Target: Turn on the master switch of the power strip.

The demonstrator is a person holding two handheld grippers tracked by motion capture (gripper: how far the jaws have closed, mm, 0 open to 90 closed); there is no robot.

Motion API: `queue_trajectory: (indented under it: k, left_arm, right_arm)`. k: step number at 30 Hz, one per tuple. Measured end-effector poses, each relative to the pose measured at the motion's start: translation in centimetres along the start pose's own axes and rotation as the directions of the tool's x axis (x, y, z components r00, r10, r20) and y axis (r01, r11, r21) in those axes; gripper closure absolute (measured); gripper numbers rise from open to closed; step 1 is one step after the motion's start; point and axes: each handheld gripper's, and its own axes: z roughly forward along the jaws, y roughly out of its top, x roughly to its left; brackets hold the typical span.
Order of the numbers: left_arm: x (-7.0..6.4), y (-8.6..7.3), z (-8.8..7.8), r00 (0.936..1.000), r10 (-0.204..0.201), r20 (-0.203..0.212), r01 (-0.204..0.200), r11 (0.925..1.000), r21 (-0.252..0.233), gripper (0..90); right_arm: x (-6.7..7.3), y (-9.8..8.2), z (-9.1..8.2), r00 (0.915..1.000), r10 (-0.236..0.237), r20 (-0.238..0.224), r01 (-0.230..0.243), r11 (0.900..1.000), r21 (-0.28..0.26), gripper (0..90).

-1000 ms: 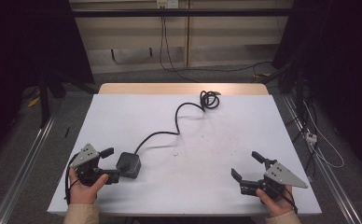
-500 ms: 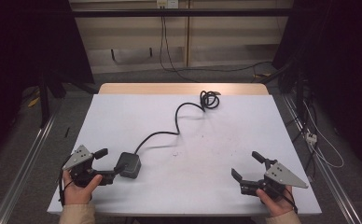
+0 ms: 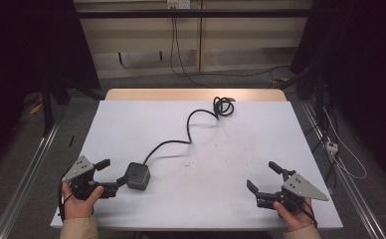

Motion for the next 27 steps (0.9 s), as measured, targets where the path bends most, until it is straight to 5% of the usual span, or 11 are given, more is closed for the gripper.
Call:
queue_trajectory:
  k: [27]
  left_arm:
    - [1.6,-1.2,-0.6,0.9998,-0.011,-0.017,0.011,0.9997,0.024,5.2]
  right_arm:
    - [0.0,0.0,0.0,1.0000,-0.002,-0.001,0.002,1.000,0.000,4.6]
